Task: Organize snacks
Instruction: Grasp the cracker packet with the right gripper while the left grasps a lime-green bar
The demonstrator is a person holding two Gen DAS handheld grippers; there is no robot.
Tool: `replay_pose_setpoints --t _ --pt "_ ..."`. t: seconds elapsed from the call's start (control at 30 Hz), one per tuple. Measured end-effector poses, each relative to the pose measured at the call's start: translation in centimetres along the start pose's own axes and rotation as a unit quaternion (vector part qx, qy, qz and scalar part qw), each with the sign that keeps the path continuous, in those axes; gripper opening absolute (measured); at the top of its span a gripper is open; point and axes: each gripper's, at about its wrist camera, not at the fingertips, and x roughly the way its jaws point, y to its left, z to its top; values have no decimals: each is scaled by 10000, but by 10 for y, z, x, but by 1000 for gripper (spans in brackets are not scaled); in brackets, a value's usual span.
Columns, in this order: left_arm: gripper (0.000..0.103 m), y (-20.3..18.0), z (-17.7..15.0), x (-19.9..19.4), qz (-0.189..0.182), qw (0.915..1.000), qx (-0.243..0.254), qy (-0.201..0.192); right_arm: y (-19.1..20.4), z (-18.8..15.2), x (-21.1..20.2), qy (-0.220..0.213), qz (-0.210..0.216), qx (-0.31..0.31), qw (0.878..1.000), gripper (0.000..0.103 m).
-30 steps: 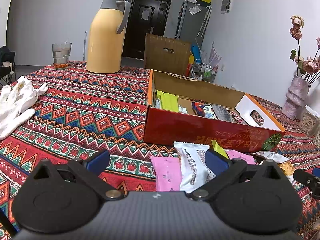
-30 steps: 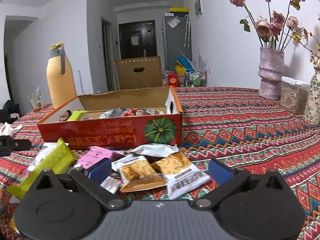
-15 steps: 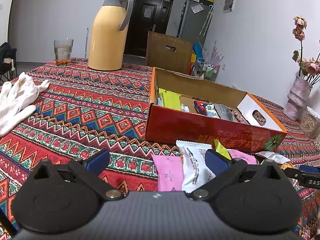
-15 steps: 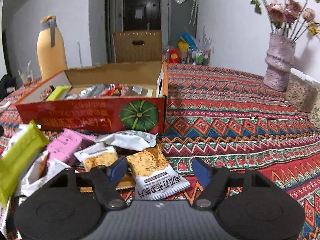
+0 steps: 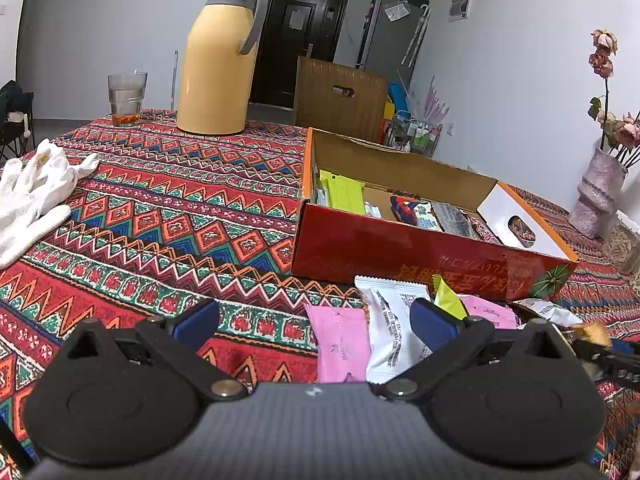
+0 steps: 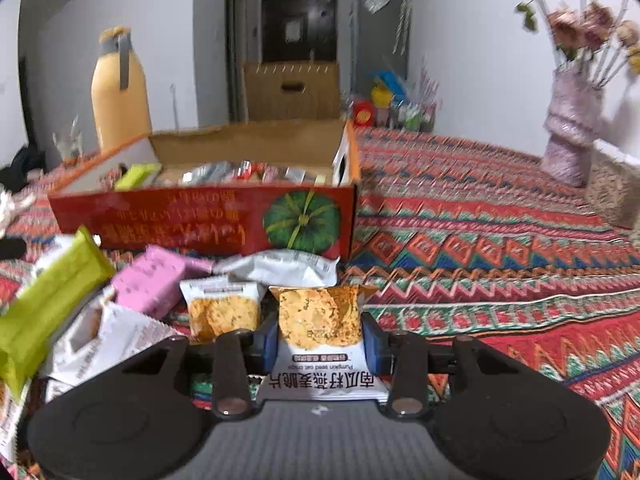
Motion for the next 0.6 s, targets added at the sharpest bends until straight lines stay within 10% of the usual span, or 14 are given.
replay_pose_setpoints --t 0.6 --pt "103 -85 -9 -17 298 9890 1436 182 1 -15 -56 -796 380 498 9949 40"
